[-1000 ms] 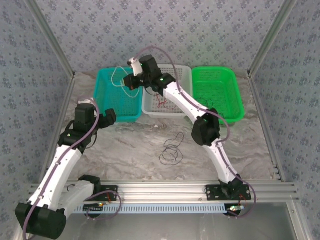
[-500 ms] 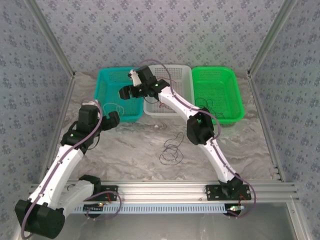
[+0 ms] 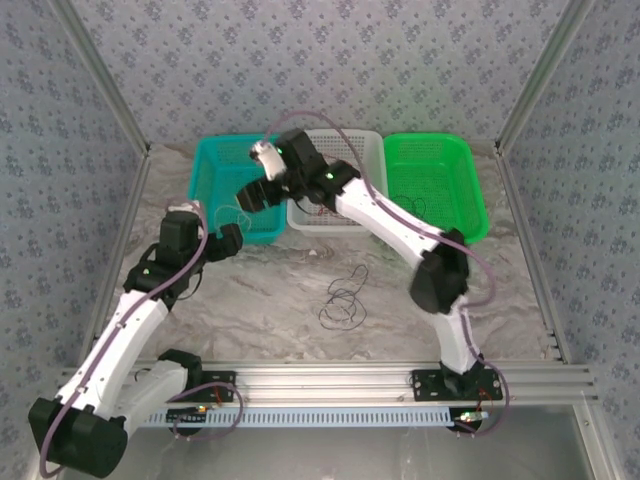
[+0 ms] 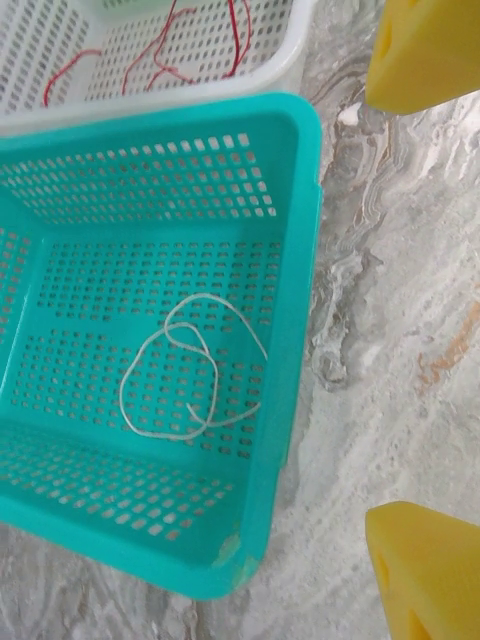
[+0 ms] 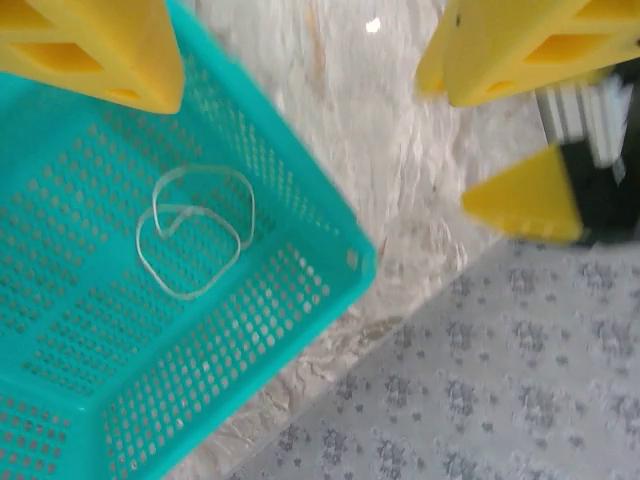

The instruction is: Untangle the cables

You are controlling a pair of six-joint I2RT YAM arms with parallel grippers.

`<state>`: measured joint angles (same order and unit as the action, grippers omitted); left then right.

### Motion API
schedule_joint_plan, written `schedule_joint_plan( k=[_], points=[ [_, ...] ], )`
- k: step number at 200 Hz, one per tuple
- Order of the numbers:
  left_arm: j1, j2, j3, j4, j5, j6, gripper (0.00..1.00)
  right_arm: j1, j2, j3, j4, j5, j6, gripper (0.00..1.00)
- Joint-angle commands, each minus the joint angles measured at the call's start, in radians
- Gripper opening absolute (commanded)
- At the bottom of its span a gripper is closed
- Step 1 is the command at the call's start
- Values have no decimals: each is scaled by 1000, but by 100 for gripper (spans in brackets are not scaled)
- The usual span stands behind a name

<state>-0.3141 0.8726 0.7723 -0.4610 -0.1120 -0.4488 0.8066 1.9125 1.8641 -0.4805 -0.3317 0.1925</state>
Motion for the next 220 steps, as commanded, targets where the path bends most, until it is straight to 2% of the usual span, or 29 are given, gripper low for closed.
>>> schedule_joint_plan(
  k=[1,25,40,58,81,109,123,134,150,170,184,220],
  points=[
    [-47,-32,-48,86,40,20,100,-33,-215,-284,63,144,-46,68],
    [-144,-33,-86,151,42,35,99,-40,-434,-570,64,281,-36,63],
    [-226,-15,-98,195,35,56,100,-56,-527,-721,51,313,-6,62],
    [-315,29,-98,218,17,85,100,-53,-591,-843,50,332,24,62],
    [-383,92,-96,225,13,89,99,-13,-631,-949,60,363,38,63],
    [-402,129,-112,235,29,82,99,11,-650,-1018,31,391,53,62],
    [-403,139,-117,226,35,80,99,7,-660,-1029,-16,418,114,62],
    [-404,141,-121,217,40,80,99,6,-674,-1036,-42,420,185,58],
    [-408,140,-127,213,31,79,99,8,-707,-1049,-56,348,289,54],
    [-410,141,-122,202,8,81,99,21,-735,-1046,-116,253,402,54],
    [-409,150,-117,206,-4,89,99,48,-756,-1056,-169,220,464,55],
    [-411,197,-90,214,4,91,100,87,-737,-1110,-145,158,556,55]
  ],
)
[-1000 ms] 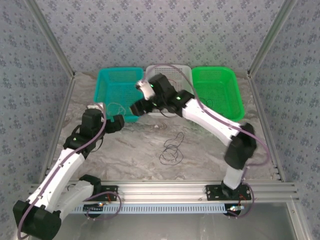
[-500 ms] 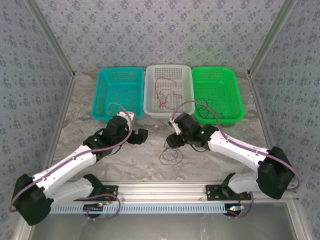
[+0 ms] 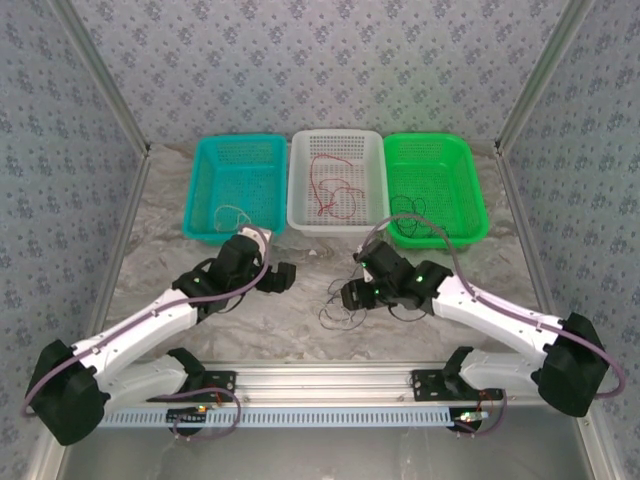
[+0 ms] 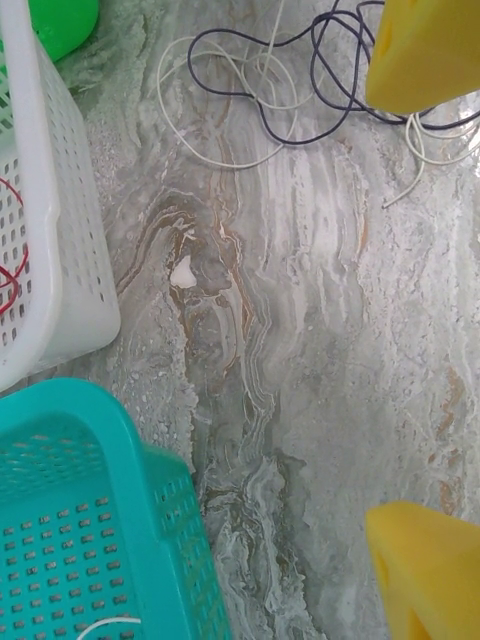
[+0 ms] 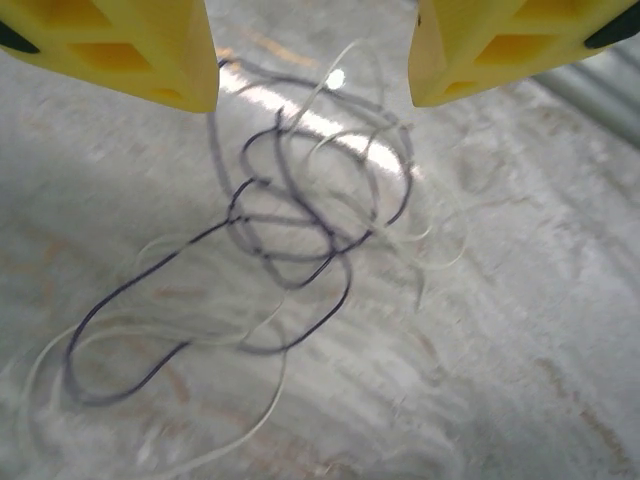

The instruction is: Untangle the cables

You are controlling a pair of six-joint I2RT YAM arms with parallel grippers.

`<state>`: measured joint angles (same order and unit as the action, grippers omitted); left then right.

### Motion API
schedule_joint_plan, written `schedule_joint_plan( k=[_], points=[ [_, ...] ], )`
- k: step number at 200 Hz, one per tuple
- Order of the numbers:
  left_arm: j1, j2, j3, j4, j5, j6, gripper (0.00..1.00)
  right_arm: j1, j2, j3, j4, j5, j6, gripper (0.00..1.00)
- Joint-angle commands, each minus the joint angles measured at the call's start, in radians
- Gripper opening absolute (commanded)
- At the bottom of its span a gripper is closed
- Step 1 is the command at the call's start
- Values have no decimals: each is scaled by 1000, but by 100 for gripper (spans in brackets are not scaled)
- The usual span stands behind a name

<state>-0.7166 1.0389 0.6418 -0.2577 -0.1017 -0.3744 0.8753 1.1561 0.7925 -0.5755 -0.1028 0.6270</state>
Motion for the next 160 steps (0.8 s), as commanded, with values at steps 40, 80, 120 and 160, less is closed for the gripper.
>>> schedule_joint_plan(
  k=[40,80,120,160],
  points=[
    [-13,50,48,28,4,19,99,31,98,-56,3,-84,125,47],
    [-13,47,53,31,1,22,99,32,212,-46,107,-96,108,42],
    [-15,47,56,26,-9,27,100,34,253,-32,119,-62,85,11],
    [-15,42,54,31,-14,27,99,64,63,-34,53,63,13,0]
  ],
)
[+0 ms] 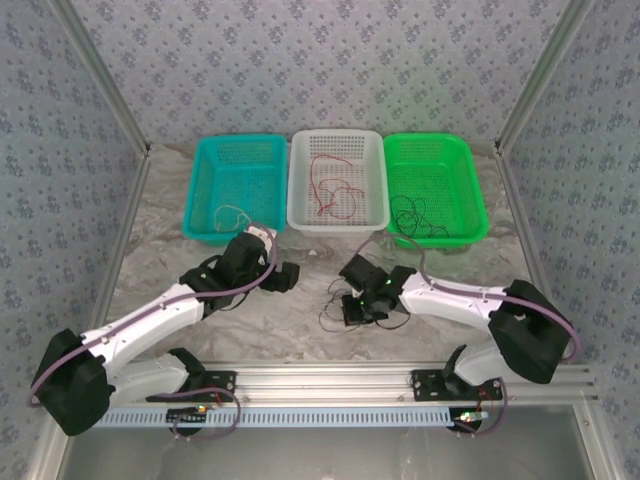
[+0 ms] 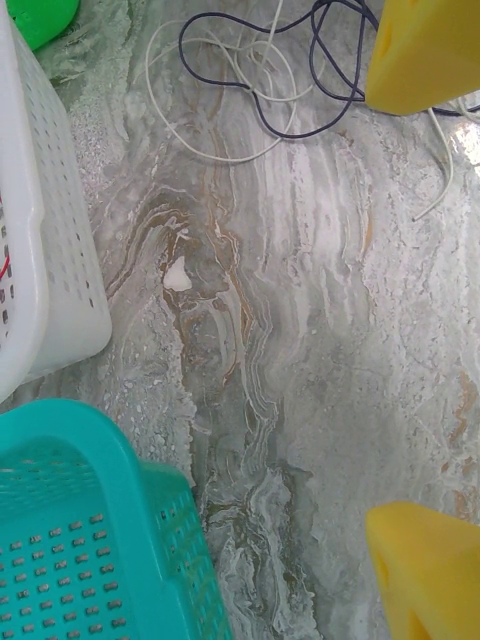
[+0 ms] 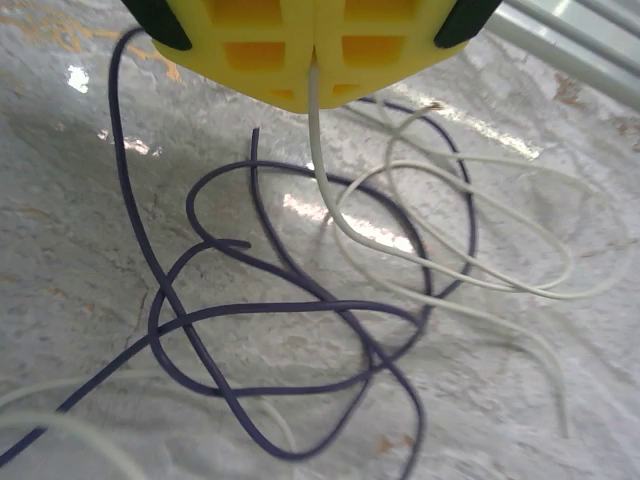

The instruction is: Untangle the cables

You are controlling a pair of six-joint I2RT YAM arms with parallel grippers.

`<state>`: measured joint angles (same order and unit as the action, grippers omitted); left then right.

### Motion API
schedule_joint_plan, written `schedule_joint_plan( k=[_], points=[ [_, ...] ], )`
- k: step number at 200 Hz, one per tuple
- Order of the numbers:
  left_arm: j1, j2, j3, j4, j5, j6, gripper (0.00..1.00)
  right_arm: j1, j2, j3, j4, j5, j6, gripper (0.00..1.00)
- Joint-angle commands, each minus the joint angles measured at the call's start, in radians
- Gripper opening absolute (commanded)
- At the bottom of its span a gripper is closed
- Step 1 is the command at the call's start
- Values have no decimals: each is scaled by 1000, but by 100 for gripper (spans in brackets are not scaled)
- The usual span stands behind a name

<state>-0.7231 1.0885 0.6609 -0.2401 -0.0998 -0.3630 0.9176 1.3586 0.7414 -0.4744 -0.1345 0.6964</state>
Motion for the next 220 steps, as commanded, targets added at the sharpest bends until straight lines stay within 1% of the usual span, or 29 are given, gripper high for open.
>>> schedule_joint_plan(
  k=[1,23,27,50,82,124,148,168,183,197,220],
  points=[
    [-9,-7,34,14,-15,16,99,23,-146,18,-49,99,-58,0],
    [-7,-13,32,26,-7,16,99,31,-275,22,-94,176,-58,0],
    [-8,-14,31,30,-4,15,99,33,-297,22,-101,187,-92,0],
    [-12,-23,27,55,20,16,99,33,-390,28,-122,227,-133,0],
    [-21,-42,18,106,63,14,100,40,-468,37,-117,267,-186,0],
    [-25,-95,-19,216,101,2,99,61,-515,39,-37,311,-258,0],
    [-25,-99,-42,285,174,2,99,76,-519,34,11,331,-298,0],
    [-27,-69,-31,308,265,17,99,80,-513,36,31,359,-314,0],
    [-34,-43,-21,319,342,33,98,82,-516,37,40,389,-315,0],
    [-37,-21,-17,324,387,49,96,84,-521,34,52,412,-316,0],
    [-40,1,-18,348,474,62,93,84,-527,30,77,415,-319,0]
  ],
)
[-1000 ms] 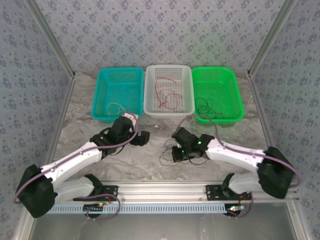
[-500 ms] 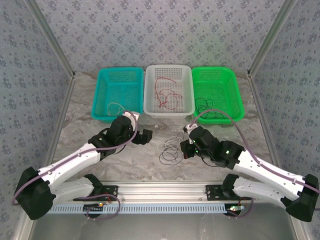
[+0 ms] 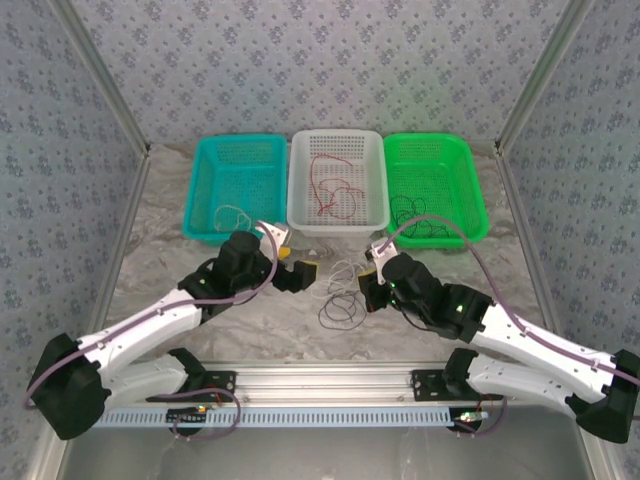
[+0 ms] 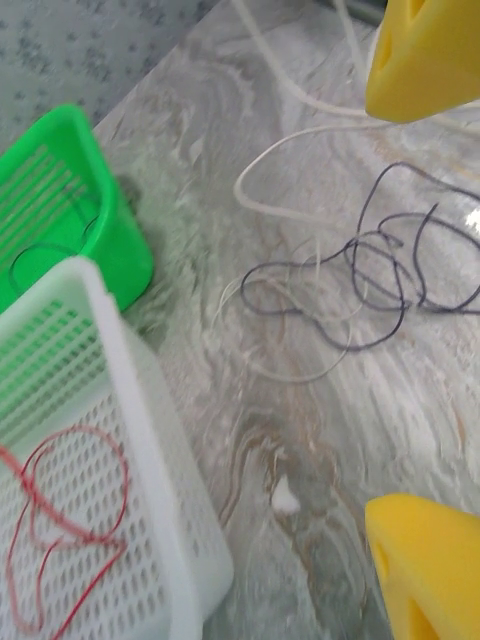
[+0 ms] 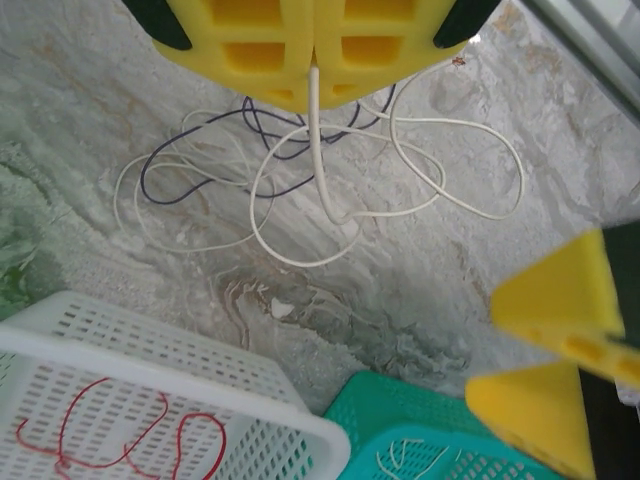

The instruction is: Untangle the cables

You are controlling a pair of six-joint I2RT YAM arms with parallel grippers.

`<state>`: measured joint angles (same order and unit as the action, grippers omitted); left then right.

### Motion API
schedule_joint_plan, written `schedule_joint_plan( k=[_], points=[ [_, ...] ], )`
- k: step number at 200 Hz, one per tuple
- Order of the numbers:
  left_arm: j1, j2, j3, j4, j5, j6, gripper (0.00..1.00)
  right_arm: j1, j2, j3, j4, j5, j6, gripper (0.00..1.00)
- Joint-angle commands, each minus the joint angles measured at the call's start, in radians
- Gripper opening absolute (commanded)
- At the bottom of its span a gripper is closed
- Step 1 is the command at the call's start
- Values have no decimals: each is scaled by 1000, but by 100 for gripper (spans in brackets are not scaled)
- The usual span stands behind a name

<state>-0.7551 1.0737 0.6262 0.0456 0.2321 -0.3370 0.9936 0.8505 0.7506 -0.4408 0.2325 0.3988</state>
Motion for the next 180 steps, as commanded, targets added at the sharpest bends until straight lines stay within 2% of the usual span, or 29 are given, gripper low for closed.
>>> schedule_joint_plan(
  k=[1,53,65,90,111,144,180],
  points=[
    [-8,17,17,64,146,36,93,8,-19,21,44,49,-21,0],
    [-46,69,41,67,259,90,85,8,-17,24,54,38,-18,0],
    [-49,83,51,62,278,103,77,8,-19,29,48,37,-17,0],
    [-50,99,61,54,283,105,42,7,-33,27,37,54,-10,0],
    [-51,77,51,67,244,97,22,7,-45,20,18,91,16,0],
    [-50,-13,6,99,120,77,7,-1,-46,-7,-24,150,104,1],
    [-51,-128,-62,179,38,27,2,-3,-58,-60,4,182,195,1]
  ],
)
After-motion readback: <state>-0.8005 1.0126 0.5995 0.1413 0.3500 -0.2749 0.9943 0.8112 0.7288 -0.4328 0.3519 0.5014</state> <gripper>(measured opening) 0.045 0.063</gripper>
